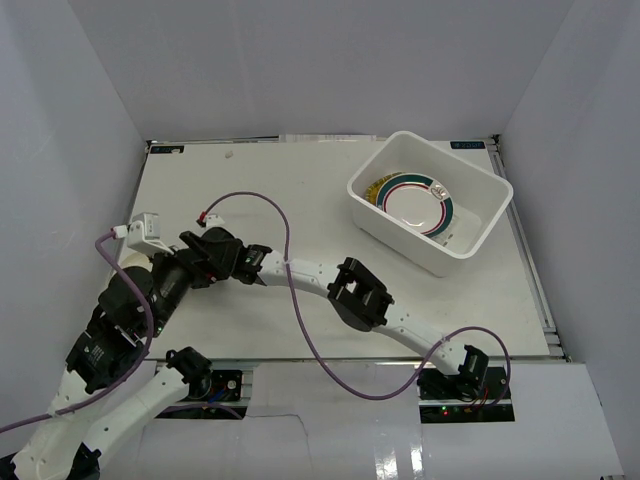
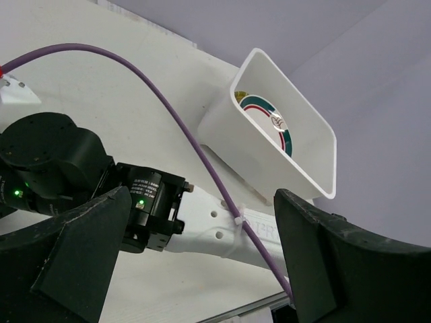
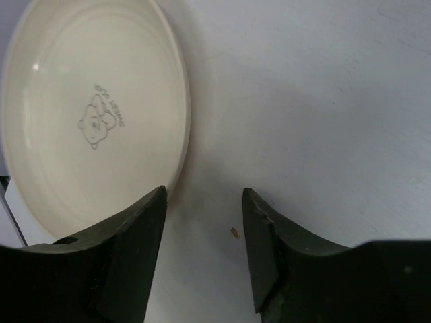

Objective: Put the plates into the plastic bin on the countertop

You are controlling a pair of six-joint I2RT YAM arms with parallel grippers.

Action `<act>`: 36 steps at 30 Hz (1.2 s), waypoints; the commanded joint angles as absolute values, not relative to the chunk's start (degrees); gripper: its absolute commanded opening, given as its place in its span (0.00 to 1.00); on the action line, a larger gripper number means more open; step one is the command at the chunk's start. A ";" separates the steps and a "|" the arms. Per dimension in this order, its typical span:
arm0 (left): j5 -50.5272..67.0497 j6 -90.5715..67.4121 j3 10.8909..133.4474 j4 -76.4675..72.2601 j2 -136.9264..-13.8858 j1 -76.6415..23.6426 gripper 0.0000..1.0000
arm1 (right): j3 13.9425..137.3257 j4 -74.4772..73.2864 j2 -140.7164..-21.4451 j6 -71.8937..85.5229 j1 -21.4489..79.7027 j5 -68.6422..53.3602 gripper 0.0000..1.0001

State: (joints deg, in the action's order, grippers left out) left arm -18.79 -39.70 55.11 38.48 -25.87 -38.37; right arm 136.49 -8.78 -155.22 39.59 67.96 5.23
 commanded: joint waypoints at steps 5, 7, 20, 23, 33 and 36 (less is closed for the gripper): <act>-17.84 -39.20 54.58 37.79 -23.82 -38.41 0.98 | 122.80 -10.99 -149.69 39.12 68.91 15.02 0.42; -17.84 -39.02 54.49 38.14 -23.99 -38.41 0.98 | 120.07 -10.90 -146.26 37.97 68.47 18.62 0.38; -33.64 -46.39 50.46 46.92 -29.00 -38.41 0.98 | 84.80 15.59 -120.37 32.35 67.85 10.28 0.48; -39.71 -50.01 47.30 45.62 -30.40 -38.41 0.98 | 73.79 20.29 -111.20 29.71 67.76 9.32 0.41; -40.99 -47.48 49.14 41.93 -49.99 -29.91 0.86 | 44.85 24.00 -85.45 26.81 67.94 5.97 0.44; -28.41 -42.03 44.85 37.45 -54.22 -11.93 0.86 | 40.62 23.12 -79.29 25.23 67.94 6.59 0.45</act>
State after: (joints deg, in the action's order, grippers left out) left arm -36.47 -46.74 48.16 40.58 -52.58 -23.16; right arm 43.64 20.88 -83.07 27.59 67.75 6.39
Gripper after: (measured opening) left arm 0.863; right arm 0.444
